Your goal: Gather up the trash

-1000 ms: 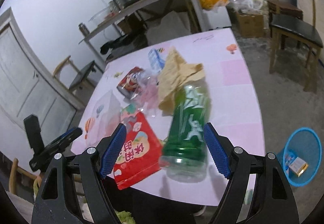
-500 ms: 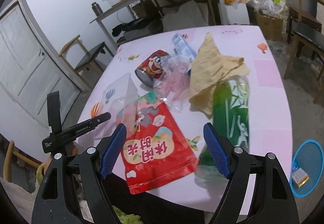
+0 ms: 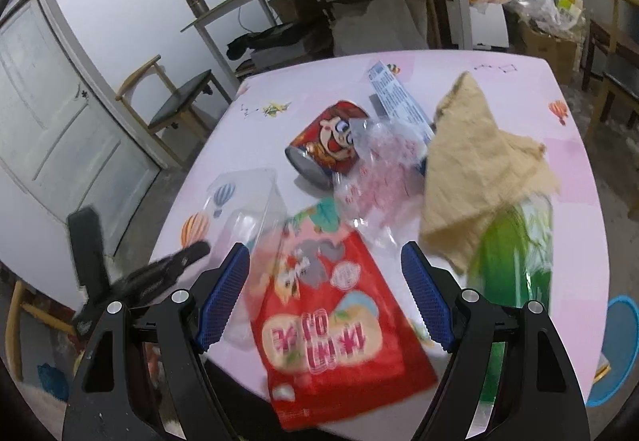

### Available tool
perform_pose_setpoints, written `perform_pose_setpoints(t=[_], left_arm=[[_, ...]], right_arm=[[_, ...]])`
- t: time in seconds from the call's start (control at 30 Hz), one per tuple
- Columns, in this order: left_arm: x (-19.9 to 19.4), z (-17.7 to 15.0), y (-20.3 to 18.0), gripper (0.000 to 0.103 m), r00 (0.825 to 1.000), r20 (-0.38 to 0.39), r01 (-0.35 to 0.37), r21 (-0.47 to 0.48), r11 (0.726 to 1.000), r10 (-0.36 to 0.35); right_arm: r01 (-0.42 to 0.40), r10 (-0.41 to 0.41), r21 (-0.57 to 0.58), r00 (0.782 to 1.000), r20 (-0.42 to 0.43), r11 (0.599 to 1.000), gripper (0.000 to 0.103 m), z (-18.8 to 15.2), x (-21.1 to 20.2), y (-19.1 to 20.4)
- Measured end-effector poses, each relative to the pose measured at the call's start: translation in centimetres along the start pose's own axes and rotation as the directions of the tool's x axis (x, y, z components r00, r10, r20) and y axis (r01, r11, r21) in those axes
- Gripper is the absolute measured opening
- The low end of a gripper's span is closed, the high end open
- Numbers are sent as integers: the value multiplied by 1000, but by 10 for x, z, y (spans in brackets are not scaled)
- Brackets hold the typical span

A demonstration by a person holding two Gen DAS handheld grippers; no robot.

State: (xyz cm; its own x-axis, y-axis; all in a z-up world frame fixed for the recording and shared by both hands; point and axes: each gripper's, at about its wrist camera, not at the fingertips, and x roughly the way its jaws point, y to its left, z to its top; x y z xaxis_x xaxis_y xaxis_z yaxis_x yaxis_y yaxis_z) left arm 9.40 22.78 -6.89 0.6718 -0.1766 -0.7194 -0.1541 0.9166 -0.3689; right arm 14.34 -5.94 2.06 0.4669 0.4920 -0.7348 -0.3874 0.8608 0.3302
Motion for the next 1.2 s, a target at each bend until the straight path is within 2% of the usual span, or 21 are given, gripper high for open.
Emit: perform_pose_setpoints(t=[0.13, 0.43, 0.53, 0.6, 0.8, 0.87, 1.2], left_arm=[[-3, 0, 8, 4, 1000, 8, -6, -17, 1000, 7], [-5, 0, 18, 4, 1000, 8, 2, -43, 999, -2], [-4, 0, 19, 4, 1000, 7, 5, -44, 999, -4], [-4, 0, 19, 4, 1000, 6, 6, -45, 999, -6], [-3, -1, 20, 4, 1000, 4, 5, -52, 999, -5], [-2, -1, 20, 4, 1000, 3, 4, -56, 998, -4], [-3, -2, 19, 6, 1000, -16, -11, -60, 998, 10]], right_arm=[[68, -68, -8, 998, 5, 998, 72, 18, 24, 5], [186, -184, 40, 982, -46, 982, 51, 39, 80, 2], [227, -223, 66, 973, -68, 972, 41, 41, 92, -3], [232, -224, 94, 971, -82, 968, 30, 39, 96, -9], [192, -184, 136, 981, -68, 972, 8, 34, 84, -13], [172, -164, 146, 985, -60, 974, 4, 32, 77, -12], [81, -77, 144, 996, -35, 986, 2, 16, 43, -4]])
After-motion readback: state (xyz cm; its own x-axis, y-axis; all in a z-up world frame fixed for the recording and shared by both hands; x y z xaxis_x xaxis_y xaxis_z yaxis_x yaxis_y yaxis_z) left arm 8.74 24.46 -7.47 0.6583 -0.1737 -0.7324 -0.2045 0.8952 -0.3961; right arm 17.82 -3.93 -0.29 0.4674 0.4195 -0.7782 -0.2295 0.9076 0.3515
